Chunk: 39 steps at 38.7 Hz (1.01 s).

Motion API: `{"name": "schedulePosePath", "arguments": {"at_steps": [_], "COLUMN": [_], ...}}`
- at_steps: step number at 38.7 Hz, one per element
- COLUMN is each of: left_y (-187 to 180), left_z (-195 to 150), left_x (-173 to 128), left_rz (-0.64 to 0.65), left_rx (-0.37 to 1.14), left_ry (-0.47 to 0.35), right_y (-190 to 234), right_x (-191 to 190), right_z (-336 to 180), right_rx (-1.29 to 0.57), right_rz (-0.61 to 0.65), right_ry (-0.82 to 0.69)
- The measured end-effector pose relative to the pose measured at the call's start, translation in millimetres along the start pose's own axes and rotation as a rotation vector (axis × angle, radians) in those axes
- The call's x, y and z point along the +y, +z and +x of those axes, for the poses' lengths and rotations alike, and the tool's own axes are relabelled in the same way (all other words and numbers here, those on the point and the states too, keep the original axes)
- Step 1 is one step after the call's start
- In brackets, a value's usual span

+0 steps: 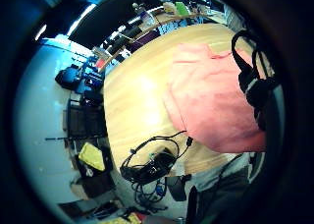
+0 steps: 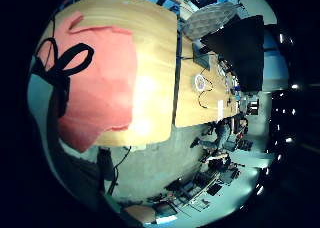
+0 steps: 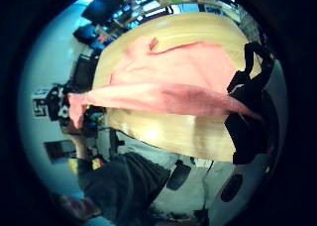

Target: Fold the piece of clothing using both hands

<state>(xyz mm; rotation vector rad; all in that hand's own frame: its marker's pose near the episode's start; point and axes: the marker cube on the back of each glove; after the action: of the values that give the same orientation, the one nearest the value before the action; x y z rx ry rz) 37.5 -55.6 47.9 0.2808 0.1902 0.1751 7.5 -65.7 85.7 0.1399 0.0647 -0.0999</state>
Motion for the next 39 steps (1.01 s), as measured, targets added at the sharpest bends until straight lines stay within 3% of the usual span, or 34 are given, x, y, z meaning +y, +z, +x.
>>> {"name": "schedulePosePath", "arguments": {"at_steps": [7,20,33,39], "left_y": [-19,-32,-27,-18], "left_z": [7,-9,-13,-19], "left_x": [-2,-80,-90,-105], "left_rz": [-0.015,-0.043,-0.033,-0.026], "left_rx": [0.03,0.024,0.046,0.022], "left_ry": [-0.001,-0.073,-0.094,-0.157], "right_y": [1,-24,-13,-10], "right_x": [-18,-77,-99,-113], "right_z": [9,17,22,23], "right_rx": [-0.004,-0.002,-0.013,-0.009], "right_rz": [-0.052,-0.141,-0.139,-0.138], "right_ry": [0.017,0.112,0.155,0.179]}}
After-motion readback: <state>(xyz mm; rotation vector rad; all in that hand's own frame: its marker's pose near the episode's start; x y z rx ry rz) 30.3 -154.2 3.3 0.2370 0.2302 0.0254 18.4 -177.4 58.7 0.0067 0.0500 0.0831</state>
